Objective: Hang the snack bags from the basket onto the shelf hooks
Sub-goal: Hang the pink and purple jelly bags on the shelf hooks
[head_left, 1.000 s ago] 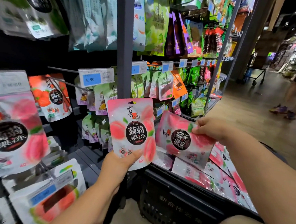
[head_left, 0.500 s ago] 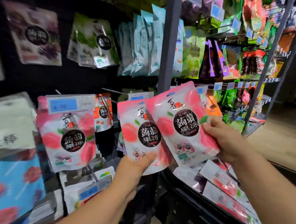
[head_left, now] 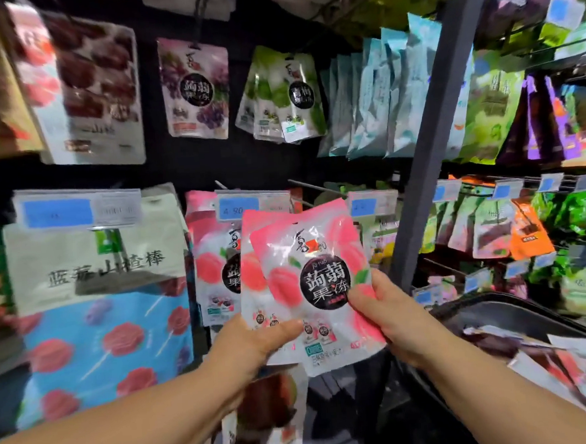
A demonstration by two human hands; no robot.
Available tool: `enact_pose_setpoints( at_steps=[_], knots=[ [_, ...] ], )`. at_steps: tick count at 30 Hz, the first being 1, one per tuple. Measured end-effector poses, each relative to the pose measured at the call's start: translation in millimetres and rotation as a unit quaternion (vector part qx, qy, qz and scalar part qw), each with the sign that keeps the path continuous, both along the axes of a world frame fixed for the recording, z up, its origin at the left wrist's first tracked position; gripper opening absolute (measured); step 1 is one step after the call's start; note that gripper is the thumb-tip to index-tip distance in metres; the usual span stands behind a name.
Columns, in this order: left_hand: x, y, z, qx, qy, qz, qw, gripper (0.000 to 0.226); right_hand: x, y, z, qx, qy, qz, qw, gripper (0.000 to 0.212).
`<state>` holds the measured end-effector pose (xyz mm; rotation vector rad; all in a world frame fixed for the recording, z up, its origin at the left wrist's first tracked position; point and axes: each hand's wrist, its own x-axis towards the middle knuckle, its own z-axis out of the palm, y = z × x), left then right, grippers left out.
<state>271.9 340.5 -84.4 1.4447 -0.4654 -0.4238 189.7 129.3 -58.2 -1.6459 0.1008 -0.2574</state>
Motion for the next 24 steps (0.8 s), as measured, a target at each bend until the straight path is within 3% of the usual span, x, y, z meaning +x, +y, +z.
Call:
enact_pose_setpoints(
  at_steps=[4, 7, 13, 17, 21, 24],
  knots=[
    [7, 28, -4, 0.037, -0.032, 0.014, 0.999, 0.031, 21, 17, -15, -0.064, 0.027, 0.03, 0.997, 0.077],
    [15, 50, -13, 0.045, -0.014, -0.017, 0.999, 0.052, 33, 33, -23, -0.027, 0.019, 0.074, 0.997, 0.079],
    [17, 86, -31, -0.001, 0.038, -0.01, 0.999, 0.062, 53, 48, -40, 0.063, 0.033, 0.082, 0.994, 0.093],
    [19, 104, -30, -0.019, 0.033, 0.016, 0.999, 0.062, 61, 59, -39, 0.093, -0.001, 0.088, 0.992, 0.067],
    [22, 116, -22, -0.037, 0.021, 0.045, 0.998, 0.057, 71, 69, -39, 0.108, -0.022, 0.08, 0.991, 0.08],
    [24, 124, -18, -0.031, 0.011, 0.077, 0.996, 0.043, 74, 73, -38, 0.108, -0.045, 0.071, 0.991, 0.063]
  ],
)
